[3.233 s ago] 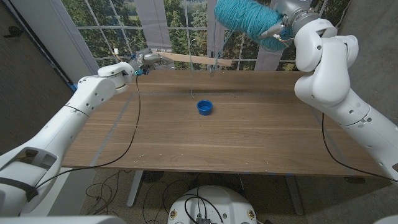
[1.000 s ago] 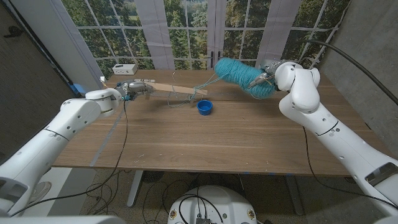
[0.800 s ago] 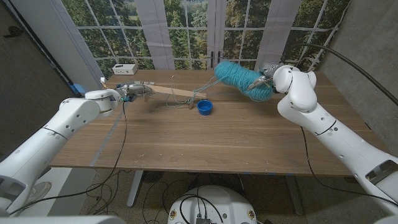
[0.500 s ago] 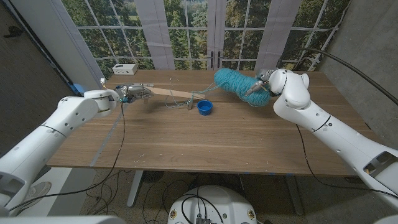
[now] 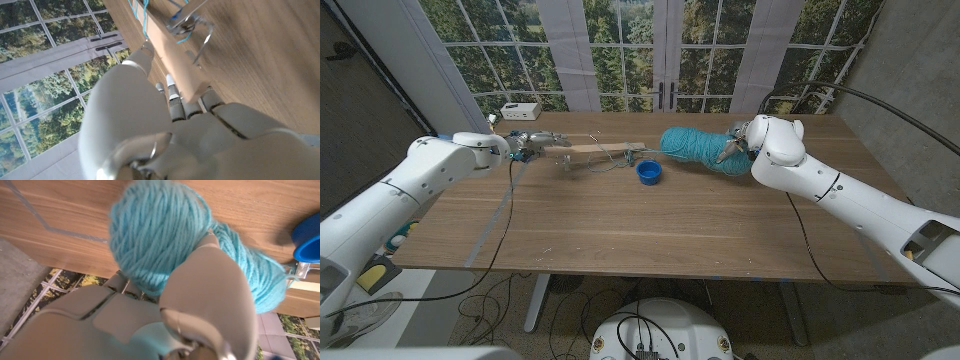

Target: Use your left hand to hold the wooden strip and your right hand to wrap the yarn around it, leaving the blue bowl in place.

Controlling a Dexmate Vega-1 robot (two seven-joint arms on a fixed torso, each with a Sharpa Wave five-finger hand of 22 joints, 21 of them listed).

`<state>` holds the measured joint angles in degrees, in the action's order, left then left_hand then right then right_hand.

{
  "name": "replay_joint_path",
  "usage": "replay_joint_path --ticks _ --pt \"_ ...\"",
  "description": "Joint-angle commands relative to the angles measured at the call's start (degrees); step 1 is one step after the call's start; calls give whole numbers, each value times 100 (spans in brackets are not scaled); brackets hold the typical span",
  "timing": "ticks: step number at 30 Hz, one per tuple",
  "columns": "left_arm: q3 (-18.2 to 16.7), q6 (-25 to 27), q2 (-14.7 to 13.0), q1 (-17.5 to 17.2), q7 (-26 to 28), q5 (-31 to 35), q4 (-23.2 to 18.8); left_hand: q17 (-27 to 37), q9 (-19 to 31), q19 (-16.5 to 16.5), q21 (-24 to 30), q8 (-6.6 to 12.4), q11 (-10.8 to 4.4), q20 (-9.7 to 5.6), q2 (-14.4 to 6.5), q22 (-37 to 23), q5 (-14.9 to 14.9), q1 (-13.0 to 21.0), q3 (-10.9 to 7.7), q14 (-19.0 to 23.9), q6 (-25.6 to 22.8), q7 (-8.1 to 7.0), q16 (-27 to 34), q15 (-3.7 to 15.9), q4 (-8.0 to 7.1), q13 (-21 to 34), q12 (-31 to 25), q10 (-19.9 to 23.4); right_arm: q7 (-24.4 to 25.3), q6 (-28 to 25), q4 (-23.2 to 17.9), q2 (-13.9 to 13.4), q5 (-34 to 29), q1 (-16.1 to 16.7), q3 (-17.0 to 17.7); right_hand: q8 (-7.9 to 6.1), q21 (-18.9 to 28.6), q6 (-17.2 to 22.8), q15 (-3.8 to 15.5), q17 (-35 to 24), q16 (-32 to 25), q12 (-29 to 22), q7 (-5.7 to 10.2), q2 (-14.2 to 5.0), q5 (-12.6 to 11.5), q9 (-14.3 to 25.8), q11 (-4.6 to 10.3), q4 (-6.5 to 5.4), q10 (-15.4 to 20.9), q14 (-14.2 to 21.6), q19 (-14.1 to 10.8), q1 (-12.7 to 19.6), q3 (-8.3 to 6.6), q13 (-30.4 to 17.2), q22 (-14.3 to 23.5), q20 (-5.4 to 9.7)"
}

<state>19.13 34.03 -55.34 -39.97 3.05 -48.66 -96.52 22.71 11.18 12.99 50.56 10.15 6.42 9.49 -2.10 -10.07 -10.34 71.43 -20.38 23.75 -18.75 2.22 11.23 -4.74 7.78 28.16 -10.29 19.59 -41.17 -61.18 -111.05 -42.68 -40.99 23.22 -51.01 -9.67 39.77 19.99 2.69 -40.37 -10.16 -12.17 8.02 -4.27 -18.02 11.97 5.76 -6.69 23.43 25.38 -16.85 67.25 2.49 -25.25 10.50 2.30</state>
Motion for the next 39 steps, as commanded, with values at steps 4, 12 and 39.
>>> replay_joint_path --ticks 4,12,39 --pt "547 -297 -345 452 -972 1070 -98 -254 -34 -1238 -702 -18 230 263 -22 -9 -25 -423 468 -1537 955 -65 -84 -537 -129 -340 -6 -1301 -207 -725 290 -181 715 -1055 -1174 -22 -389 -1957 363 475 -29 224 -167 558 -433 -40 -95 -61 -1969 -1464 595 -515 729 223 14 4" --pt "291 -1278 -353 -31 -644 1517 -285 -807 -59 -2178 -1496 -21 297 275 -40 -11 -204 -1025 992 -2871 2020 -203 -105 -720 -397 -808 -20 -2589 1067 -345 -123 -392 1682 -409 -328 -45 -978 -3470 -307 752 -59 197 -545 770 -904 -45 -752 -203 -3570 -2816 1515 -1270 1493 495 5 -395" --pt "-240 -5773 597 -995 -277 2980 773 -1176 -89 -1684 -1821 28 -419 -426 -34 -4 -39 -2249 1552 -2628 1550 -1094 -29 109 -844 -1350 -217 -2043 5423 4771 158 81 4293 2332 2622 -404 -1127 -1862 -87 1191 -238 -74 -314 450 -913 -88 -488 -97 -2436 -2308 843 -2059 1591 860 -24 -559"
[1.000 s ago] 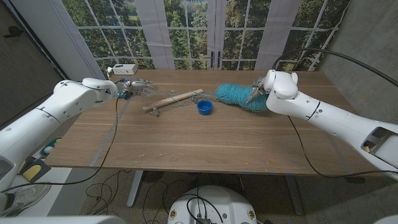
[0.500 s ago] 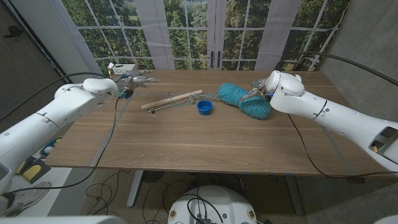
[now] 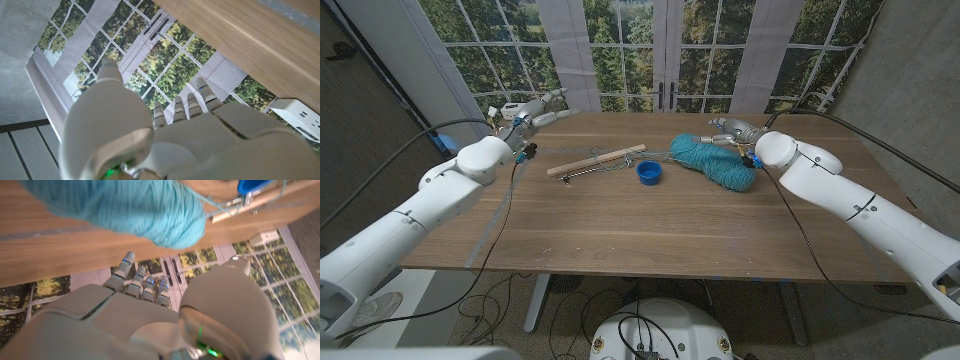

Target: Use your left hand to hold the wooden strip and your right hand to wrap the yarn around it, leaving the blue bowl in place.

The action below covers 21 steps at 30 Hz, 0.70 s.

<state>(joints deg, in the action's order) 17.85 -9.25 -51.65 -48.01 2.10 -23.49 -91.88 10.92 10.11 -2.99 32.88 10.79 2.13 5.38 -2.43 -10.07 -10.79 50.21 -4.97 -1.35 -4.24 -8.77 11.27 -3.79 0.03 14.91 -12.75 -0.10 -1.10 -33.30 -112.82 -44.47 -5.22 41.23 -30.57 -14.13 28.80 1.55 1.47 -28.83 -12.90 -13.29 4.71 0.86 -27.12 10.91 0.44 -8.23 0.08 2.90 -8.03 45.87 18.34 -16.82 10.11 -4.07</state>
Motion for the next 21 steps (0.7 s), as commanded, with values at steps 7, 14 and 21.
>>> replay_joint_path --ticks 7,14,21 --pt "-182 -2055 574 -198 -795 -268 737 -8 16 -128 -154 -81 -54 -132 -44 -2 8 -441 102 -262 296 -19 -59 59 -207 -96 99 -253 1576 2900 631 455 1033 634 713 105 -86 -55 45 155 113 98 108 -84 8 18 78 82 -165 -170 -43 101 -6 79 9 299" --pt "-230 -2283 721 -269 -1492 -966 953 -9 4 -213 -287 -21 -84 -252 -226 -5 4 -926 199 -383 197 100 -60 127 -471 -190 106 -294 1386 4128 1239 833 1769 713 880 71 -200 383 -248 382 60 51 237 -610 165 7 14 -180 212 34 -173 -605 -50 269 -6 159" --pt "-263 -2296 844 -323 -2263 -1653 1334 -30 -23 -484 -602 -67 -52 -472 -959 -15 -91 -1771 -14 -556 144 729 -48 268 -996 -379 111 -277 1911 4389 1404 1225 1674 761 876 142 -291 627 200 752 61 18 -139 -929 347 -14 33 -154 689 374 -462 -1229 -47 463 -25 439"
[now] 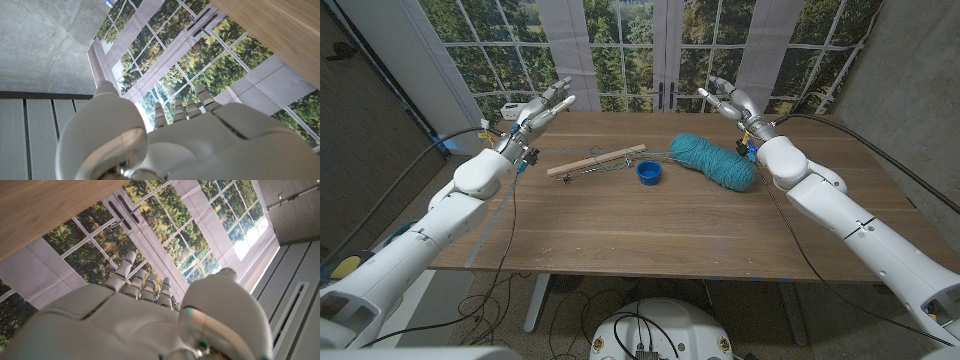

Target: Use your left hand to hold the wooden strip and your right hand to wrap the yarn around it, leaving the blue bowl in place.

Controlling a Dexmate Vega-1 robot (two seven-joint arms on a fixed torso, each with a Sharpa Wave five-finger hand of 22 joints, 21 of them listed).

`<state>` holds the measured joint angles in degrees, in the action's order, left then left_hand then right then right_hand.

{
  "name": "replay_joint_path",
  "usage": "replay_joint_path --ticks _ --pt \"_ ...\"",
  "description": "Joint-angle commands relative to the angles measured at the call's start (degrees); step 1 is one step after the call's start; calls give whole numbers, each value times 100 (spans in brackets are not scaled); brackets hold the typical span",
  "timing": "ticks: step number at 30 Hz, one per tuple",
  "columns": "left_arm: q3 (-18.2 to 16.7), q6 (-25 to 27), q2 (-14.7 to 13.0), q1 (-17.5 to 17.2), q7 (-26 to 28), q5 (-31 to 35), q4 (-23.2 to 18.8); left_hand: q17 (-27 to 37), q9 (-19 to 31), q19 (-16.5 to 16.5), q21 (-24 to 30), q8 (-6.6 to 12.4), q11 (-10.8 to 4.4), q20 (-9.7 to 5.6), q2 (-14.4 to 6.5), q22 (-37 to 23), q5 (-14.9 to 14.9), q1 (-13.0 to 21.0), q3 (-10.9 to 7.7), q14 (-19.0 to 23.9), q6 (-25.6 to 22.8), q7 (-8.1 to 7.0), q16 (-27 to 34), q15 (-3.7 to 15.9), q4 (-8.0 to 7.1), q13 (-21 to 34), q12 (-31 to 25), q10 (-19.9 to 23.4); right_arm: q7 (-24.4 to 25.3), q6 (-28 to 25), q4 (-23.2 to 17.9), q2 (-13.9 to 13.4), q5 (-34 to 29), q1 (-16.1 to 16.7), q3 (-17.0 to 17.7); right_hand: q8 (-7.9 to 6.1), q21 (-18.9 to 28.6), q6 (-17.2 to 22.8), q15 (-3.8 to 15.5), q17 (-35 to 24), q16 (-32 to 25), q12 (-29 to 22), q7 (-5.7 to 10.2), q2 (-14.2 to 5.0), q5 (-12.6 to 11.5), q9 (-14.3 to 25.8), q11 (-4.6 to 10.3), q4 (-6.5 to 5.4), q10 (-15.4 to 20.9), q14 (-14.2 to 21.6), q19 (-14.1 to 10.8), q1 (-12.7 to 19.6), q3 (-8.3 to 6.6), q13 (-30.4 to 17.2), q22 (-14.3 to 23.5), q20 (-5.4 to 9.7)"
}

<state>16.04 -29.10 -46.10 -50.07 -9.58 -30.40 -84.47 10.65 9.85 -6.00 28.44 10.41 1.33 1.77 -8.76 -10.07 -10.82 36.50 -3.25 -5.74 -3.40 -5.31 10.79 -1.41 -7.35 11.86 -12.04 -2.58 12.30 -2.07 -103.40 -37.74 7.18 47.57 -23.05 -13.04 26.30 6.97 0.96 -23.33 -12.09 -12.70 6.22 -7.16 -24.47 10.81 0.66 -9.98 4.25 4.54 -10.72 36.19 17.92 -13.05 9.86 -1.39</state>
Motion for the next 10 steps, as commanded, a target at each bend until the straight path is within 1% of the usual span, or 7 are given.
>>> replay_joint_path --ticks 1,3,4,5,6,8,10 --pt "-105 -335 267 -162 -1037 -895 604 -4 4 -188 -172 -39 46 -85 -351 -18 -105 -455 -240 -120 97 462 2 39 -285 -81 42 -35 653 1325 488 614 395 143 106 33 -43 128 275 250 -13 -38 -377 -144 94 -6 26 29 316 244 -250 -296 -9 103 -2 217" --pt "-157 -396 277 -267 -869 -795 644 -5 3 -204 -196 -47 76 -66 -382 -25 -139 -561 -350 -141 146 579 1 49 -331 -93 44 -37 847 1479 561 754 265 175 57 51 -70 136 227 307 11 -12 -473 -177 108 -9 -1 29 312 236 -263 -350 -18 121 -4 238" --pt "-195 -355 333 -340 -793 -892 633 -4 4 -204 -204 -47 86 -96 -392 -29 -156 -614 -404 -149 162 609 2 53 -351 -97 47 -45 907 1535 596 810 223 185 32 54 -78 146 216 328 16 -3 -518 -186 113 -10 -22 31 308 242 -275 -368 -22 127 -5 254" --pt "-198 -302 305 -355 -812 -901 656 -4 4 -202 -213 -61 86 -92 -399 -33 -182 -692 -484 -150 229 642 6 72 -372 -102 52 -57 936 1555 613 857 222 194 13 56 -79 146 214 332 17 -2 -527 -187 114 -10 -29 32 311 242 -277 -371 -22 128 -6 257" --pt "-190 -260 268 -342 -827 -864 696 -4 3 -201 -218 -68 76 -95 -400 -35 -194 -727 -525 -158 264 654 5 76 -377 -104 56 -68 921 1535 601 866 236 202 -1 55 -82 152 214 337 18 -1 -528 -189 115 -11 -31 33 314 243 -278 -374 -24 130 -6 262" --pt "-229 -448 487 -320 -831 -976 930 -7 2 -210 -237 -72 49 -146 -401 -38 -223 -814 -650 -202 334 626 -6 125 -377 -110 76 -130 1007 1467 540 905 184 233 -18 54 -89 168 209 354 20 4 -535 -199 116 -11 -31 38 317 252 -281 -378 -31 134 -6 266" --pt "-261 -447 424 -422 -814 -951 863 -9 1 -251 -263 -78 58 -159 -388 -38 -235 -868 -723 -247 393 610 -19 107 -372 -113 87 -169 1058 1449 466 917 146 256 -13 58 -99 173 209 372 24 8 -531 -211 118 -12 -30 45 322 258 -278 -379 -41 139 -6 245"
